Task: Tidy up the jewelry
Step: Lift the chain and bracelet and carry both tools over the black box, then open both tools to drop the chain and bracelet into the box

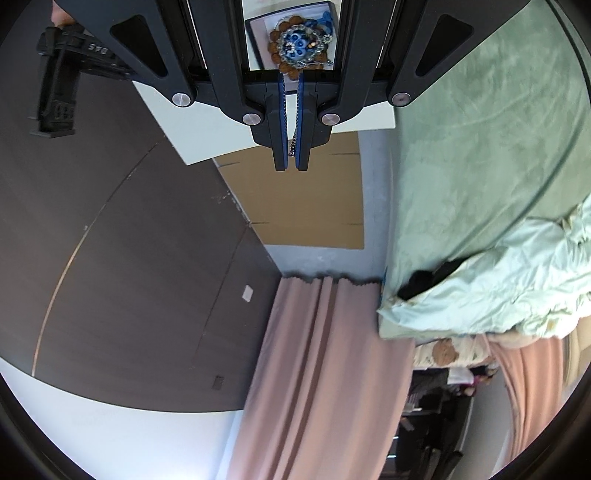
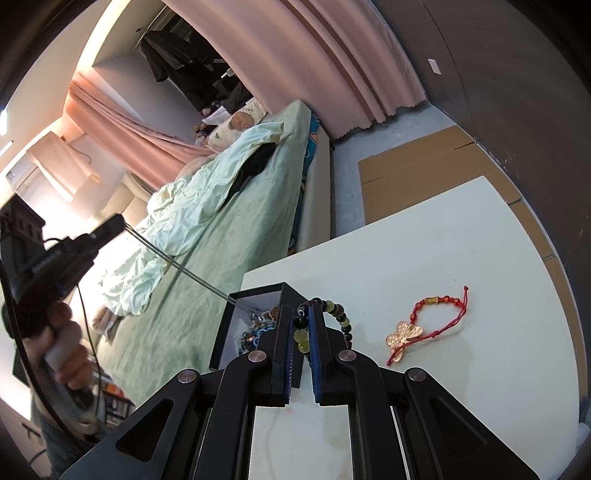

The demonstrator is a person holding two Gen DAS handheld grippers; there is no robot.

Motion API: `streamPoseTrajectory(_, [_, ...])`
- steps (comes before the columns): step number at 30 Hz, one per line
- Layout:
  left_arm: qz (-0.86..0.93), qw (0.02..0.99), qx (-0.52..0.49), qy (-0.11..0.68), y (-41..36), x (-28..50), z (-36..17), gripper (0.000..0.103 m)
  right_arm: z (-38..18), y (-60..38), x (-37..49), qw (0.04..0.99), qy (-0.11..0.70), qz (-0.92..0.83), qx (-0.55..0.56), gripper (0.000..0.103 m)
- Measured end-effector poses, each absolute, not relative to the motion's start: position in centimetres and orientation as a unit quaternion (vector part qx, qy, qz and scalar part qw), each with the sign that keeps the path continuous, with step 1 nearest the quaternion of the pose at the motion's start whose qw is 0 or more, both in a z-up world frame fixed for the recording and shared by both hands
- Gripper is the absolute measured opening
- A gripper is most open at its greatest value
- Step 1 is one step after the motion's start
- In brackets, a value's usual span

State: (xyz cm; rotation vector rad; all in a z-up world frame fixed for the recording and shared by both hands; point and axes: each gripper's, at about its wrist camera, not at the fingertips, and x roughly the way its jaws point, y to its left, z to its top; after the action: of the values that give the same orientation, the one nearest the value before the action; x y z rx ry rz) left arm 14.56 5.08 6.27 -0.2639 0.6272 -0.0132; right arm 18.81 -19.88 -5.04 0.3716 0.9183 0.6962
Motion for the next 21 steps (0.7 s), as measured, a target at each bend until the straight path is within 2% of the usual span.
streamPoseTrajectory(6, [0.008,0.945,-0.133,0.300,5.4,14.5,5.5,0.004,-5.2,-19.2,18.9,0.821,0.436,0.328,0.168,0.010])
streamPoseTrajectory(11, [-0.016,0.930,-0.148,0.335,4.7,15.1,2.9,0.004,-5.3,-18.4,18.8,0.820,0.435,0.332,0.168,0.010])
streamPoseTrajectory(17, [-0.047,0.894,-0.232,0.381,5.5,15.3,-1.4,0.008,-5.2,-17.4,18.8,0.815,0.430,0.342,0.184,0.010])
streamPoseTrajectory(18, [-0.042,0.891,-0.237,0.384,5.6,15.1,-2.0,0.013,-5.1,-17.1,18.8,0.815,0.428,0.344,0.188,0.010])
streamPoseTrajectory(20, [-0.035,0.889,-0.247,0.385,5.8,14.3,-3.0,0.032,-5.0,-16.5,18.8,0.811,0.424,0.352,0.196,0.010])
streamPoseTrajectory(21, [-0.032,0.889,-0.253,0.381,6.0,13.9,-3.3,0.047,-5.0,-16.2,18.8,0.810,0.422,0.355,0.199,0.010])
